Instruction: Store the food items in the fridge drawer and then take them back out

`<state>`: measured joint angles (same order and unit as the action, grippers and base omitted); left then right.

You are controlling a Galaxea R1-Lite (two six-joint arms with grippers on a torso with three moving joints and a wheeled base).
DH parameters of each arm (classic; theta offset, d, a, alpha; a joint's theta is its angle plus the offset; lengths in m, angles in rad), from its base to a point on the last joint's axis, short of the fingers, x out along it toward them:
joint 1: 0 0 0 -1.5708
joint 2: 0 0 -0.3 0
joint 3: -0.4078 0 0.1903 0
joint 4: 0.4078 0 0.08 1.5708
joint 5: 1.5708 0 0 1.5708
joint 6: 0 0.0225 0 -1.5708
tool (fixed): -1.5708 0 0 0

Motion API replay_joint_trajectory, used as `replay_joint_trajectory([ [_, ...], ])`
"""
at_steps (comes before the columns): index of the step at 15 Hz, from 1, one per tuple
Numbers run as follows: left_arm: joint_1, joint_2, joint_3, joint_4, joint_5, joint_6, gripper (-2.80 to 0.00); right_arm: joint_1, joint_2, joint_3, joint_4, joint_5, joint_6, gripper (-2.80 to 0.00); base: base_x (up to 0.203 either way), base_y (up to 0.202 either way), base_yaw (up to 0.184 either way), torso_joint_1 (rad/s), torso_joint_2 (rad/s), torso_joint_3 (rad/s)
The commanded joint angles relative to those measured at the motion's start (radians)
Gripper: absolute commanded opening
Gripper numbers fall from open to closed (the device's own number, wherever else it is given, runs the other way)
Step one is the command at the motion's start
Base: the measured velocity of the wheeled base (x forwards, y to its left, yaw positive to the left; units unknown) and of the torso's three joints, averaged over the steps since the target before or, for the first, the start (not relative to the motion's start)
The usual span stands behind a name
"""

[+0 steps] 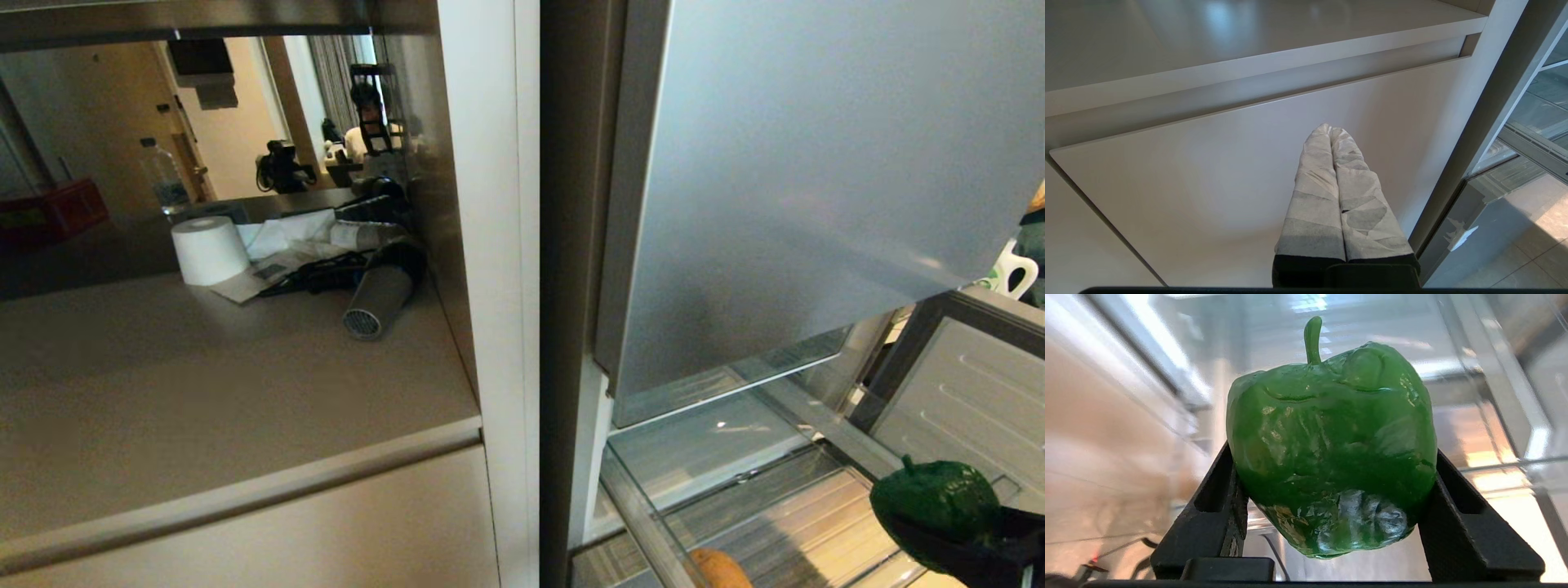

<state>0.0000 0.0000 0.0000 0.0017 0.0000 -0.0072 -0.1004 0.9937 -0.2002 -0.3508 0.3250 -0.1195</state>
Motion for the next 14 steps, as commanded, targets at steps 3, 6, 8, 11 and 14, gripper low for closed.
replay_joint_trajectory([
  [3, 0.000, 0.000, 0.000, 0.000, 0.000, 0.000, -2.80, -0.001, -0.188, 0.049, -0.002, 0.041, 0.047, -2.80, 0.000, 0.000, 0.000, 0.000, 0.00, 0.000],
  [6, 0.000, 0.000, 0.000, 0.000, 0.000, 0.000, -2.80, -0.001, -0.306, 0.082, 0.002, 0.043, 0.066, -2.80, 0.000, 0.000, 0.000, 0.000, 0.00, 0.000],
  [8, 0.000, 0.000, 0.000, 0.000, 0.000, 0.000, -2.80, -0.001, -0.360, 0.097, 0.050, 0.042, 0.069, -2.80, 0.000, 0.000, 0.000, 0.000, 0.00, 0.000],
  [11, 0.000, 0.000, 0.000, 0.000, 0.000, 0.000, -2.80, -0.001, -0.385, 0.112, 0.079, 0.042, 0.069, -2.80, 0.000, 0.000, 0.000, 0.000, 0.00, 0.000],
  [14, 0.000, 0.000, 0.000, 0.000, 0.000, 0.000, -2.80, -0.001, -0.385, 0.125, 0.081, 0.040, 0.071, -2.80, 0.000, 0.000, 0.000, 0.000, 0.00, 0.000],
])
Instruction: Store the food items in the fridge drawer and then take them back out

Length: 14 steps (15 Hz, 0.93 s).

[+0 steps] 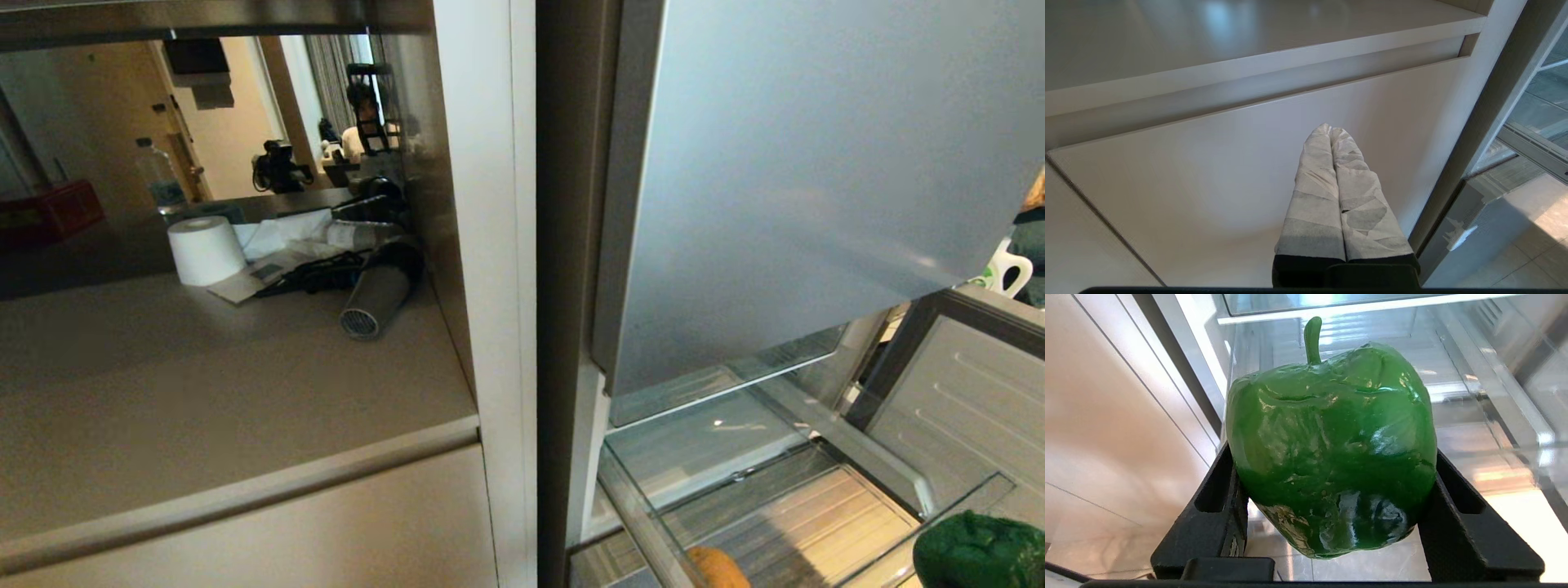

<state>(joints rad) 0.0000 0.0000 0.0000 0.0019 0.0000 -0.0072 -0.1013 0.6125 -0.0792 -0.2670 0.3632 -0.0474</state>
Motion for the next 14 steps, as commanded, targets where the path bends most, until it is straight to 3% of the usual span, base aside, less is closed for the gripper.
replay_joint_trajectory([
  [1, 0.000, 0.000, 0.000, 0.000, 0.000, 0.000, -2.80, 0.000, -0.004, 0.004, -0.003, 0.002, -0.001, -2.80, 0.000, 0.000, 0.000, 0.000, 0.00, 0.000],
  [10, 0.000, 0.000, 0.000, 0.000, 0.000, 0.000, -2.80, 0.000, -0.109, 0.015, 0.025, -0.006, -0.004, -2.80, 0.000, -0.008, 0.153, 0.003, 0.00, 0.001],
  [14, 0.000, 0.000, 0.000, 0.000, 0.000, 0.000, -2.80, 0.000, -0.149, 0.015, 0.046, -0.026, -0.012, -2.80, 0.000, -0.001, 0.025, 0.000, 0.00, 0.001],
])
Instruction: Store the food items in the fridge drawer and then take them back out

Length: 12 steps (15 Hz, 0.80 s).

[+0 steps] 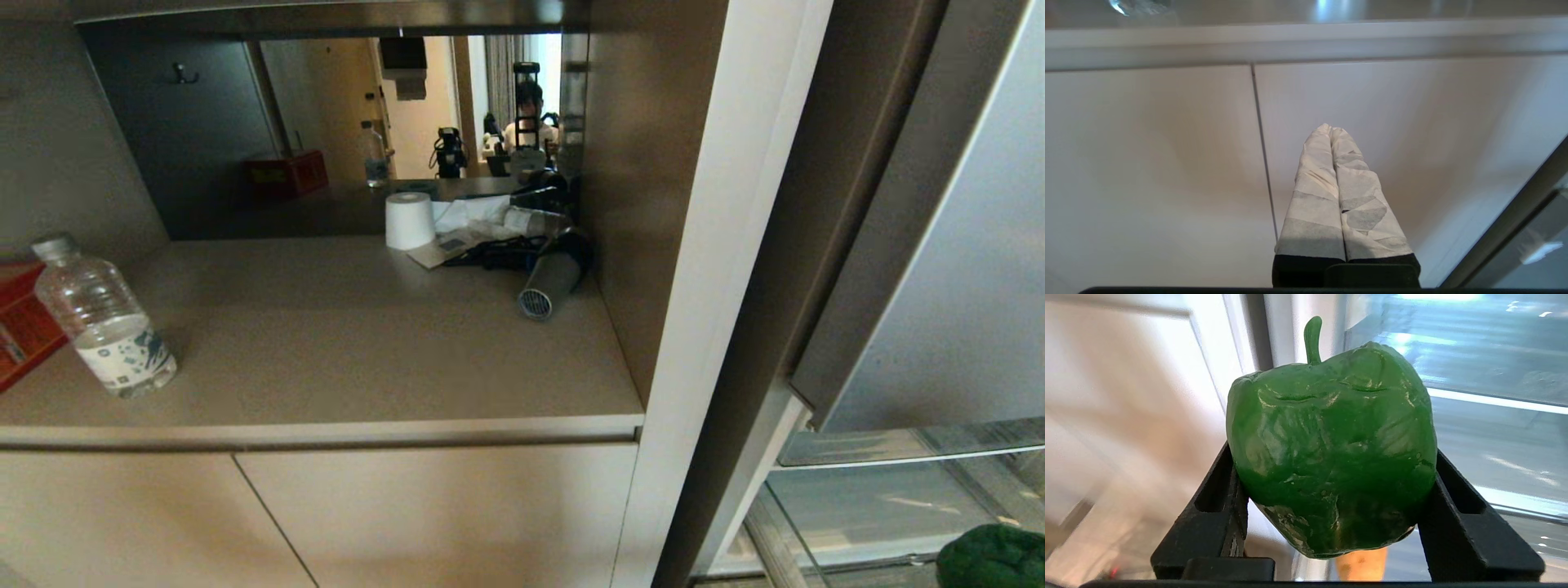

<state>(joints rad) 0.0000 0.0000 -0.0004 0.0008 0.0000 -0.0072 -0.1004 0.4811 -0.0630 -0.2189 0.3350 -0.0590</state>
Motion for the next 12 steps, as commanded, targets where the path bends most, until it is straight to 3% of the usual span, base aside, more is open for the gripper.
replay_joint_trajectory([
  [1, 0.000, 0.000, 0.000, 0.001, 0.000, 0.000, -2.80, 0.000, -0.039, -0.014, 0.039, 0.002, -0.003, -2.80, 0.000, 0.000, 0.000, 0.000, 0.00, 0.000],
  [4, 0.000, 0.000, 0.000, 0.001, 0.000, 0.000, -2.80, 0.002, -0.069, -0.120, 0.124, 0.074, -0.019, -2.80, 0.000, 0.000, 0.000, 0.000, 0.00, 0.000],
  [8, 0.000, 0.000, 0.000, 0.001, 0.000, 0.000, -2.80, 0.003, 0.051, -0.330, 0.253, 0.352, -0.031, -2.80, 0.000, 0.000, 0.000, 0.000, 0.00, 0.000],
  [12, 0.000, 0.000, 0.000, 0.001, 0.000, 0.000, -2.80, 0.026, 0.272, -0.422, 0.270, 0.455, -0.162, -2.80, 0.000, 0.000, 0.000, 0.000, 0.00, 0.000],
])
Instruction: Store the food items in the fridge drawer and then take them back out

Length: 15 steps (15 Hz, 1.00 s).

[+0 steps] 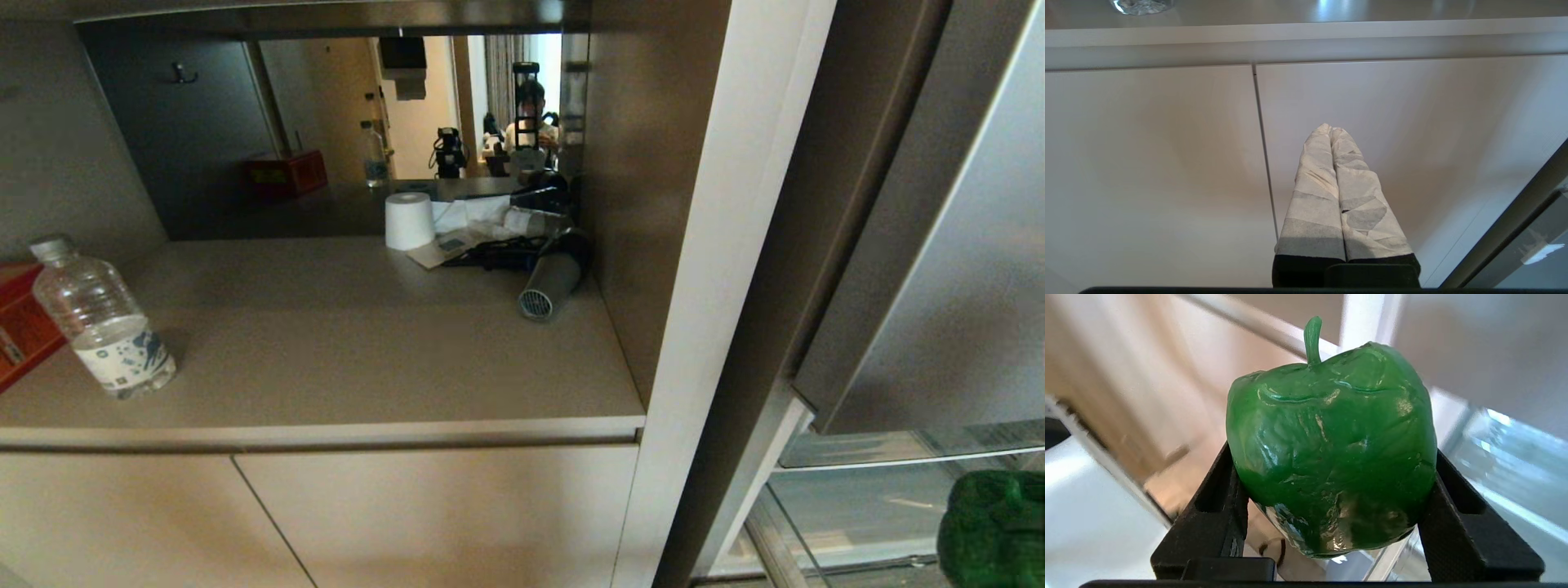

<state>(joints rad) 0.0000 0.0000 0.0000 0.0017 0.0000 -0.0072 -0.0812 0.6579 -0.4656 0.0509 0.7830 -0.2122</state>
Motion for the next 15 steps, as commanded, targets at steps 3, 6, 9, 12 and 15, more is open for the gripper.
replay_joint_trajectory([
  [3, 0.000, 0.000, 0.000, 0.000, 0.000, 0.000, -2.80, 0.212, 0.227, -0.095, 0.000, 0.003, -0.031, -2.80, 0.000, 0.000, 0.000, 0.000, 0.00, 0.000],
  [6, 0.000, 0.000, 0.000, 0.000, 0.000, 0.000, -2.80, 0.444, 0.392, -0.130, -0.095, -0.146, -0.031, -2.80, 0.000, 0.000, 0.000, 0.000, 0.00, 0.000],
  [9, 0.000, 0.000, 0.000, 0.000, 0.000, 0.000, -2.80, 0.647, 0.515, -0.149, -0.239, -0.370, -0.014, -2.80, 0.000, 0.000, 0.000, 0.000, 0.00, 0.000],
  [12, 0.000, 0.000, 0.000, 0.000, 0.000, 0.000, -2.80, 0.790, 0.598, -0.194, -0.271, -0.553, -0.002, -2.80, 0.000, 0.000, 0.000, 0.000, 0.00, 0.000],
  [15, 0.000, 0.000, 0.000, 0.000, 0.000, 0.000, -2.80, 0.841, 0.731, -0.307, -0.284, -0.715, -0.001, -2.80, 0.000, 0.000, 0.000, 0.000, 0.00, 0.000],
])
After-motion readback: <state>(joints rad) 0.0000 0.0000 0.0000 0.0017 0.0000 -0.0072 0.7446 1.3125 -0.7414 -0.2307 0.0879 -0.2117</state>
